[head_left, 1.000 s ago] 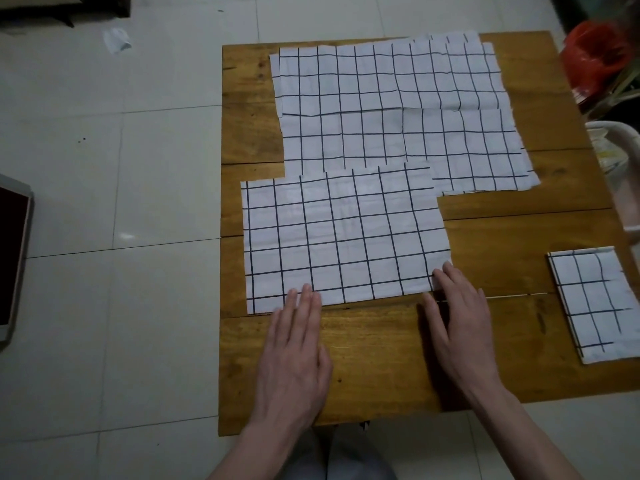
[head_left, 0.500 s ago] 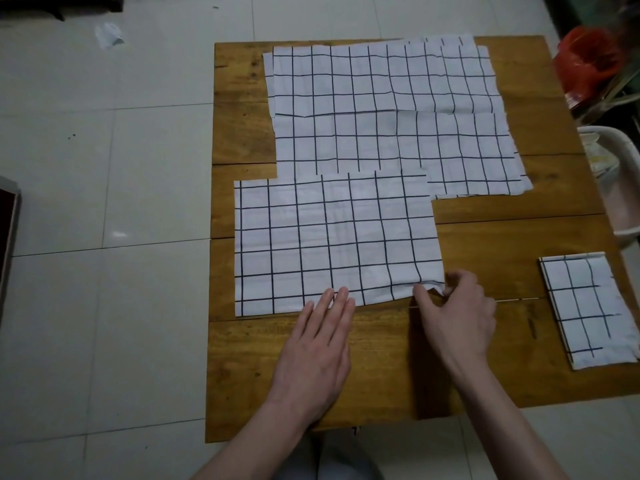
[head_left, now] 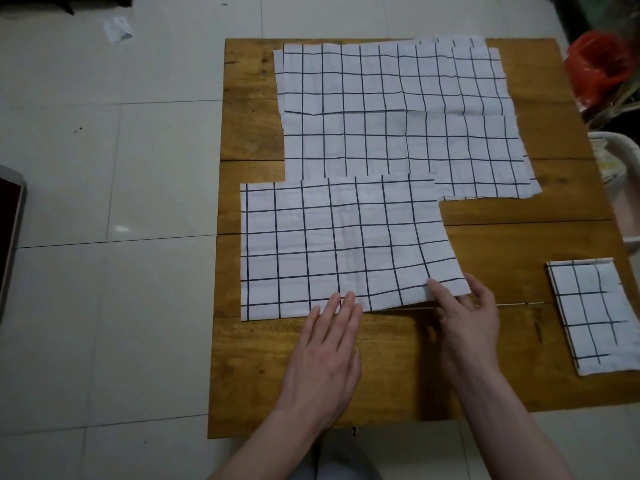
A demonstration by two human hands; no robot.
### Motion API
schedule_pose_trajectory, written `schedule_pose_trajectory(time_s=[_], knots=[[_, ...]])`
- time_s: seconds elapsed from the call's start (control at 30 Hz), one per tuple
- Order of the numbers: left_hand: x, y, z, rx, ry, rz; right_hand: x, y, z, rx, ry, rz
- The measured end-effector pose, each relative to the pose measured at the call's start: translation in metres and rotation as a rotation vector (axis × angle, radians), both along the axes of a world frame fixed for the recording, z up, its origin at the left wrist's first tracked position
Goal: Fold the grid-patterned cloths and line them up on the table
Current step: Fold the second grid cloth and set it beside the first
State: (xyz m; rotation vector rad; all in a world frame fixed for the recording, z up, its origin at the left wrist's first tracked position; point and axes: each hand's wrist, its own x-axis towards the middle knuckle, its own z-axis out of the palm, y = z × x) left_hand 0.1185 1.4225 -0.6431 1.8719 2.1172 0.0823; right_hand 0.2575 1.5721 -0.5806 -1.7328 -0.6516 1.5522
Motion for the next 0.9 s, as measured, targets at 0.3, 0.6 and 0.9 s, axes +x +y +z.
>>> schedule_pose_trajectory(time_s=[0.3, 0.6, 0.9], knots=[[0.006, 0.001, 0.002, -0.031, -0.047, -0.011, -0.009, -0.017, 0.007, 0.13, -0.219, 0.09], [-0.034, -0.011, 0.011, 0.033, 0.036, 0.227, -0.049, -0.049, 0.033, 0.516, -0.354, 0.411], [-0.081, -0.034, 0.012, 0.026, 0.035, 0.337, -0.101, -0.073, 0.018, 0.709, -0.323, 0.619]])
